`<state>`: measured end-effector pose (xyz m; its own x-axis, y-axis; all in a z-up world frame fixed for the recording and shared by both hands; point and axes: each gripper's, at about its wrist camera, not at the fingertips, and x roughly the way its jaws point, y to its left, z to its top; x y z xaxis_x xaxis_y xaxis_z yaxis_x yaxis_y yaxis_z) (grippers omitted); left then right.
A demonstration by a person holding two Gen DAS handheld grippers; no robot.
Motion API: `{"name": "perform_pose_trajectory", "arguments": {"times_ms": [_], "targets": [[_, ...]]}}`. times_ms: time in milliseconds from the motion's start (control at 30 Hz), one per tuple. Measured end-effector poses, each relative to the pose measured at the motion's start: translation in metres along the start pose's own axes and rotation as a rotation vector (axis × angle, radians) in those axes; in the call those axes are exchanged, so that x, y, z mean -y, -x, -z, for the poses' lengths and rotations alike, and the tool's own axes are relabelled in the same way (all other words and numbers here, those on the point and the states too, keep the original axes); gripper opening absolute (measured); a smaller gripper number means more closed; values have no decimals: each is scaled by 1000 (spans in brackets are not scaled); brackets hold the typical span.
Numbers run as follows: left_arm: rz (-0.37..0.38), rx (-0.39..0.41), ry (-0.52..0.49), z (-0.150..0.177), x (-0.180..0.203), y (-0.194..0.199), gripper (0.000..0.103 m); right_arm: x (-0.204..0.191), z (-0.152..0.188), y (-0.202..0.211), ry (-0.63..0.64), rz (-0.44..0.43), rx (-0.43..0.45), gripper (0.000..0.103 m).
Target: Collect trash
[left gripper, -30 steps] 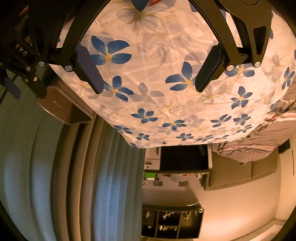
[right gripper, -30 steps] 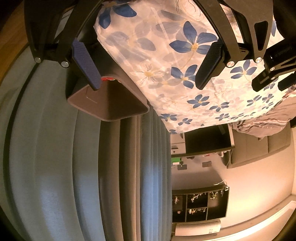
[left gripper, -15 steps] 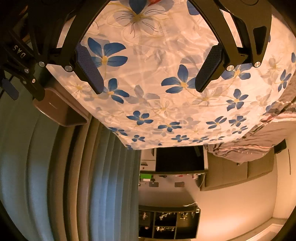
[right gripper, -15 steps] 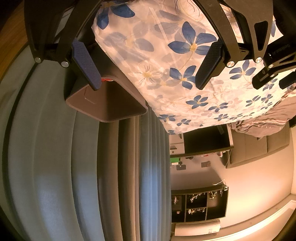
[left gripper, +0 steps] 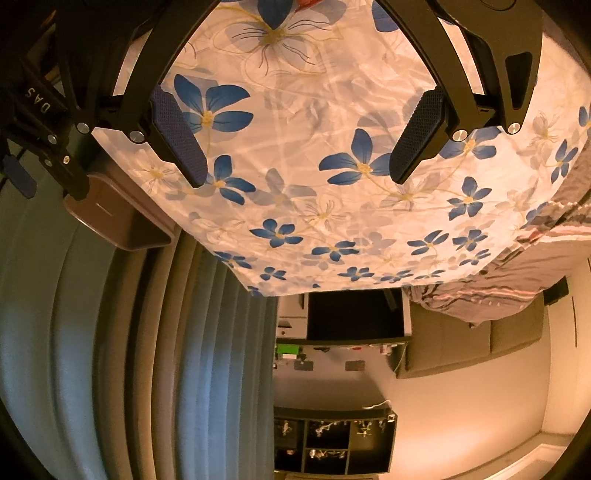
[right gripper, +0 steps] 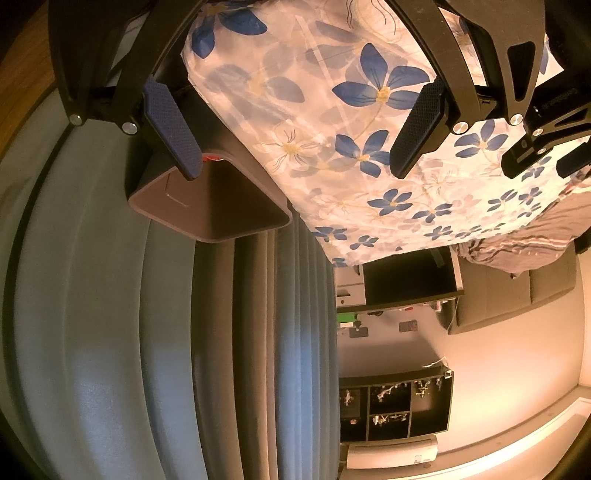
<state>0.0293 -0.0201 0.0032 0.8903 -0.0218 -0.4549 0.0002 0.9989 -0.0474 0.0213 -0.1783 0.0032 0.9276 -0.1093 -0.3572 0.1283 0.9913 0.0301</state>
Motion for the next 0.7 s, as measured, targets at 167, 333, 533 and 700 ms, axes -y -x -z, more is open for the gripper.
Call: {"name": "perform_pose_trajectory", "arguments": {"times_ms": [167,333,533,700], "targets": [[1,-1,-1,0,0,0,97,0,0,0,1,0,0,97],[2,-1,-1,0,0,0,97,0,0,0,0,0,1,97],[-1,-1,0,-1,0,0,97,-1,-1,0,-1,-1,0,97],[-1,-1,0,-1,0,0,97,-1,0,-1,-2,-1,2,97]]}}
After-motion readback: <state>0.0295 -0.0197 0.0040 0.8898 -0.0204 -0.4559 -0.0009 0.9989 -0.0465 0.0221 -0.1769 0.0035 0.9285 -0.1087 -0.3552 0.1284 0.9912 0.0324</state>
